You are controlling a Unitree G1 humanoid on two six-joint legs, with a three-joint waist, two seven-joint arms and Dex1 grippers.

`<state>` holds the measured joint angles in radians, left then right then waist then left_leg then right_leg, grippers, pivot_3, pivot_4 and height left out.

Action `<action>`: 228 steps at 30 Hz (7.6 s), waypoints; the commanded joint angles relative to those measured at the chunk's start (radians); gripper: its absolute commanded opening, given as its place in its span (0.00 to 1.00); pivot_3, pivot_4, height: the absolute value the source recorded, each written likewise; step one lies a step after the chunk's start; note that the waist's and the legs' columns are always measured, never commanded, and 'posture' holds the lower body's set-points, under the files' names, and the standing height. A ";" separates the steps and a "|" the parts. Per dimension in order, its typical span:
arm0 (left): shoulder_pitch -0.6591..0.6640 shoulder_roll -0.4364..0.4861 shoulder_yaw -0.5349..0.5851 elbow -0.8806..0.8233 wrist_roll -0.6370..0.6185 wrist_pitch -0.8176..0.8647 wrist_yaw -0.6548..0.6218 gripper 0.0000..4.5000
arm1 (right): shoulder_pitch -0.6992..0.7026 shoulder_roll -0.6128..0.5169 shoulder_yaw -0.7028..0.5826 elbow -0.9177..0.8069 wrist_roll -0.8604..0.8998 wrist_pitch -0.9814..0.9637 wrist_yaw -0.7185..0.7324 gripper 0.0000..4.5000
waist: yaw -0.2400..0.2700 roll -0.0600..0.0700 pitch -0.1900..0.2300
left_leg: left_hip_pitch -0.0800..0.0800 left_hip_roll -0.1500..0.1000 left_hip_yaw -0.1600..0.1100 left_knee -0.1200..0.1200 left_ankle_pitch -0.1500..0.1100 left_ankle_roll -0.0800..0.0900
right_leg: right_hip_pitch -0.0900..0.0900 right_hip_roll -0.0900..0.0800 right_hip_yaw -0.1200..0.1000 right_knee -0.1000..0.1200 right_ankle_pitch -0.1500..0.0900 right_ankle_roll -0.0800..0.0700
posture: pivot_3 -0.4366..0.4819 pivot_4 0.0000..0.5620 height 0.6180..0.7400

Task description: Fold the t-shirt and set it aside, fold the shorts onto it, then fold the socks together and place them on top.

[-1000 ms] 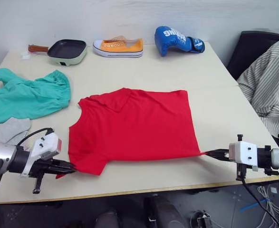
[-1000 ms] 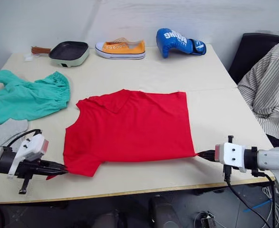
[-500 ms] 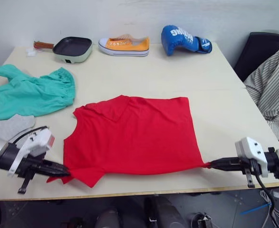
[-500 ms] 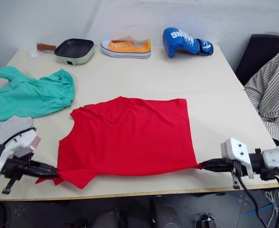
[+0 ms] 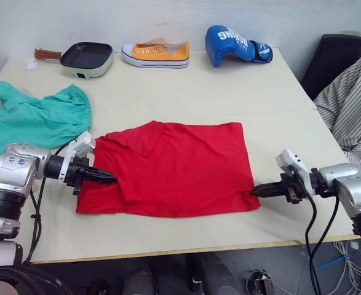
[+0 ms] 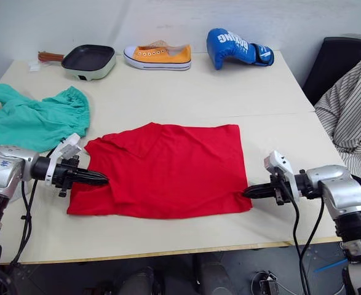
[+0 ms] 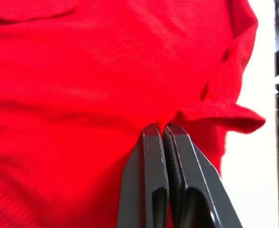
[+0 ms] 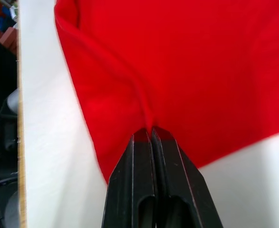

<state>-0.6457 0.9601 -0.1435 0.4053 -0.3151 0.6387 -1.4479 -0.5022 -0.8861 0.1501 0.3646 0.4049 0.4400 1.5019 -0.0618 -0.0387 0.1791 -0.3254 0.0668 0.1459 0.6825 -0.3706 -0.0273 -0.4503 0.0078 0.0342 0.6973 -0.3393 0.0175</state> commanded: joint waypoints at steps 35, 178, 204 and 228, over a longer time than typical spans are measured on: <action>0.325 0.034 0.358 -0.617 -0.247 0.187 0.155 0.51 | 0.243 0.006 -0.324 -0.600 0.147 0.123 -0.271 0.46 | 0.003 0.000 0.000 | 0.003 0.000 -0.004 0.000 -0.001 -0.001 | 0.005 -0.002 -0.002 0.000 0.001 0.001 | 0.48 0.27 1.00; 0.923 0.221 0.364 -0.607 0.068 -0.397 0.119 0.00 | 0.740 -0.169 -0.239 -0.715 -0.137 -0.351 -0.256 0.00 | 0.007 0.005 -0.006 | 0.021 -0.001 0.000 -0.022 -0.004 0.004 | 0.023 -0.001 0.000 -0.023 0.002 0.004 | 0.48 0.27 1.00; 0.603 0.242 0.484 -0.671 -0.346 0.058 0.075 0.50 | 0.570 -0.162 -0.510 -0.808 0.368 0.136 -0.289 0.52 | 0.013 0.001 -0.004 | 0.020 -0.002 -0.002 -0.019 -0.004 0.004 | 0.024 -0.001 0.000 -0.022 0.003 0.005 | 0.48 0.27 1.00; 0.032 -0.236 -0.087 -0.287 0.246 -0.389 0.389 0.51 | 0.233 0.050 -0.234 -0.898 0.321 0.206 -0.495 0.99 | 0.010 0.003 -0.004 | -0.009 -0.001 0.000 0.002 -0.003 0.005 | -0.003 -0.001 0.002 -0.007 0.006 0.009 | 0.48 0.27 1.00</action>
<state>-0.6221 0.7064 -0.2624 0.1645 -0.0511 0.2408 -1.0426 -0.2725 -0.8177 -0.0809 -0.4983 0.7332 0.6642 1.0032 -0.0523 -0.0362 0.1755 -0.3347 0.0656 0.1456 0.6847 -0.3737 -0.0225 -0.4538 0.0066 0.0360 0.6900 -0.3332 0.0268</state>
